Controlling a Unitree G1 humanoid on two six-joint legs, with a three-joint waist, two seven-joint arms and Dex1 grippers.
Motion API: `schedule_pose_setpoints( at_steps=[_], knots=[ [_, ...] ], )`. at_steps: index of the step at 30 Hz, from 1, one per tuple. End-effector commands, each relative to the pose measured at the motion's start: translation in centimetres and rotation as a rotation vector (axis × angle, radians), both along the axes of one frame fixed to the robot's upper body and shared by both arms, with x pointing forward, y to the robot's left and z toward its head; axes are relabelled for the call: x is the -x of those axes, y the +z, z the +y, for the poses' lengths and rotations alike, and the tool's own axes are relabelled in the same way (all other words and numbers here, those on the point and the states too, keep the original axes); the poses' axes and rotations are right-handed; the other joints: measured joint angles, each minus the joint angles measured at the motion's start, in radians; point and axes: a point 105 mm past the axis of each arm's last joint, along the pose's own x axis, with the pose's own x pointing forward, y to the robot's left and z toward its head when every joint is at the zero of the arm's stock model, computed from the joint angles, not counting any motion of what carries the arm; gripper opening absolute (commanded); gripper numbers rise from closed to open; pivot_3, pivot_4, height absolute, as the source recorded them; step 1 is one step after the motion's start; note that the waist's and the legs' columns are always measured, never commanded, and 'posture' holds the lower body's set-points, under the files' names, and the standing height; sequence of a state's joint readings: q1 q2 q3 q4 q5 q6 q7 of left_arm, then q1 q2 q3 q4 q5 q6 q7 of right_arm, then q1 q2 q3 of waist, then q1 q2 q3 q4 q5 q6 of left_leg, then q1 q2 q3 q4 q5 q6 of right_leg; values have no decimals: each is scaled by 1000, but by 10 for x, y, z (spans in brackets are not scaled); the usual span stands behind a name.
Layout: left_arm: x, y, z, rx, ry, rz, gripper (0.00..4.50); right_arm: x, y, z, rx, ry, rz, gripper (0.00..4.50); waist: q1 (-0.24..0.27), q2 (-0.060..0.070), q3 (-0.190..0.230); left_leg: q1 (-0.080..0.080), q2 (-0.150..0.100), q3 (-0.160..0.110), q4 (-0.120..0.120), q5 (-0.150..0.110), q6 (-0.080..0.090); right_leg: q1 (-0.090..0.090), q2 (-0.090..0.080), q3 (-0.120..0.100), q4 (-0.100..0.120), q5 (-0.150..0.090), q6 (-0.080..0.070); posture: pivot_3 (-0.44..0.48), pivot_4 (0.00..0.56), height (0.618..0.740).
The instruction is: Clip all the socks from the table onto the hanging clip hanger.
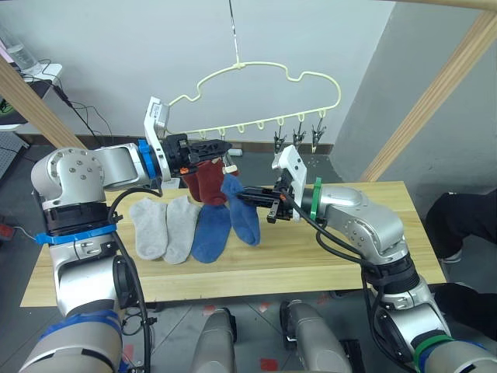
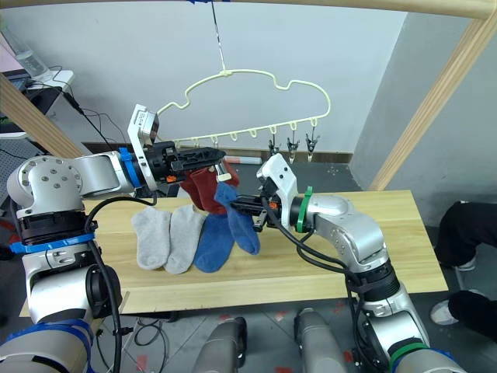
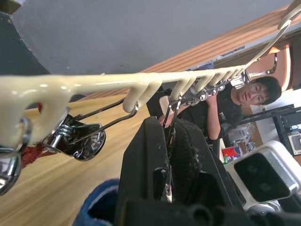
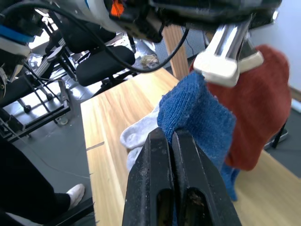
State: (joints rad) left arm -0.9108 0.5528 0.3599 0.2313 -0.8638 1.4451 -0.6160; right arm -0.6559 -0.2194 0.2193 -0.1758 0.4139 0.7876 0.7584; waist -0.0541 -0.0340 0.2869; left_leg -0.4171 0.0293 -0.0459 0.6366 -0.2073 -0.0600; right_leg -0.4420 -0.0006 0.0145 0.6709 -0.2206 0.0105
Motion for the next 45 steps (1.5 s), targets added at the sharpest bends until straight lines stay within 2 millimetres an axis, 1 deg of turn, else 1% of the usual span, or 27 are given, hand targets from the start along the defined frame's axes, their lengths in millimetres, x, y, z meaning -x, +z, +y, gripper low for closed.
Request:
schedule_pose_setpoints(
  at_steps=[1, 16, 27, 29, 30, 32, 38, 41, 42, 44, 45],
  knots=[
    [4, 2, -6, -7, -35, -2, 95, -3, 13, 1, -18, -2, -58, 31, 0, 0, 0, 0, 0, 0, 0, 0, 0, 0, 0, 0, 0, 0, 0, -4, 257, 740],
    [3, 3, -9, -7, -45, -8, 95, -14, 16, 2, -20, -46, -85, 31, 0, 0, 0, -1, 0, 0, -3, 0, 0, 0, 0, 0, -5, 0, 0, -14, 258, 740],
    [2, 5, -10, -12, -54, -56, 95, -21, 20, 1, -32, -67, -94, 31, 2, 0, 0, -1, 0, 0, -6, 0, 0, 0, 0, 0, -7, 0, 0, -20, 254, 740],
    [3, 7, -10, -5, -61, -57, 803, -22, 21, 1, -35, -70, -97, 0, 2, 0, 0, -1, 0, 0, -6, 0, 0, 0, 0, -1, -7, 0, 0, -22, 254, 740],
    [3, 7, -10, -4, -63, -57, 981, -22, 22, 1, -36, -71, -98, 0, 2, 0, 0, -1, 0, 0, -6, 0, 0, 0, 0, -1, -7, 0, 0, -22, 253, 740],
    [2, 7, -10, -10, -60, -60, 1697, -22, 22, 1, -36, -72, -99, 0, 2, 0, 0, -1, 0, 0, -6, 0, 0, 0, 0, -1, -7, 0, 0, -22, 253, 740],
    [2, 7, -10, -9, -62, -62, 3494, -24, 22, 1, -38, -77, -99, 0, 2, 0, 0, -1, 0, 0, -6, 0, 0, 0, 0, -1, -7, 0, 0, -19, 253, 740],
    [0, 6, -2, -75, -10, -106, 4413, -27, 19, 2, -23, -97, -103, 0, 0, 0, 0, -1, 0, 0, -6, 0, 0, 0, 0, 0, -7, 0, 0, -19, 253, 740],
    [-1, 6, 0, -91, 1, -116, 4484, -27, 18, 2, -19, -101, -104, 0, -1, 0, 0, -1, 0, 0, -6, 0, 0, 0, 0, 0, -7, 0, 0, -19, 253, 740],
    [2, 8, 2, -101, 0, -139, 4484, -29, 17, 2, -24, -115, -92, 0, -1, 0, 0, -1, 0, 0, -7, 0, 0, 0, 0, 0, -7, 0, 0, -19, 253, 740],
    [8, 9, 3, -130, -7, -176, 4496, -32, 15, 0, -18, -131, -88, 215, 0, 0, 0, -1, 0, 0, -7, 0, 0, 0, 0, 0, -7, 0, 0, -14, 250, 740]
  ],
)
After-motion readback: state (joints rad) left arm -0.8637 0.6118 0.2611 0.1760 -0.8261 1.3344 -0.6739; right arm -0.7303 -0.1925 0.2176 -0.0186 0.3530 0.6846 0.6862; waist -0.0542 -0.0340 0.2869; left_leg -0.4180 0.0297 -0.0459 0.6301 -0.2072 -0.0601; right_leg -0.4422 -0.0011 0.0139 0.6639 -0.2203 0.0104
